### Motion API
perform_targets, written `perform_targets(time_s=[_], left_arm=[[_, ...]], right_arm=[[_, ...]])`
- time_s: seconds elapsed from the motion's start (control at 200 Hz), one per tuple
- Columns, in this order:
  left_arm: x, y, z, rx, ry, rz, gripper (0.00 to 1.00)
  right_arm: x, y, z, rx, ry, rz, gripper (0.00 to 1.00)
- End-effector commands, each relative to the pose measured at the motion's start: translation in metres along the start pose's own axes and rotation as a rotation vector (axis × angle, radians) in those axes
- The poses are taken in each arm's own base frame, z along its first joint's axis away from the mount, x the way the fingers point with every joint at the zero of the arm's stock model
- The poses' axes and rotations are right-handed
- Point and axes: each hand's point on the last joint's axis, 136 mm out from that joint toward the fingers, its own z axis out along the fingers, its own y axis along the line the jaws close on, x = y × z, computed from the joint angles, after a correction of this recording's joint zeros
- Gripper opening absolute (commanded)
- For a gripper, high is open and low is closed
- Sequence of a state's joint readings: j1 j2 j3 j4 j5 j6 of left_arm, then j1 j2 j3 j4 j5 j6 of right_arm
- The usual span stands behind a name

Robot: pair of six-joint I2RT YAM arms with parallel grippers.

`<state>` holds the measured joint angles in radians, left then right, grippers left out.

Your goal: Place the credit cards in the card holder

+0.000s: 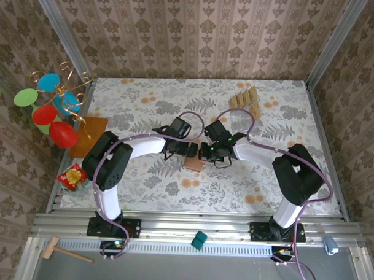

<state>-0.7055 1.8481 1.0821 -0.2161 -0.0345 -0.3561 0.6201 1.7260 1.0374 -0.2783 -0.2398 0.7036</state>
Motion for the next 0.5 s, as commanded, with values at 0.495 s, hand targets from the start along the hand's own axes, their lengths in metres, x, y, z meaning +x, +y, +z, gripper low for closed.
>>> perform_targets(time_s=[0.495], left_arm=[[0.05,0.015,0.01,-0.034,0.149,-0.013,0.99]], right_arm=[[-0.013,0.013,0.027,-0.051,-0.004,0.032,0.0]])
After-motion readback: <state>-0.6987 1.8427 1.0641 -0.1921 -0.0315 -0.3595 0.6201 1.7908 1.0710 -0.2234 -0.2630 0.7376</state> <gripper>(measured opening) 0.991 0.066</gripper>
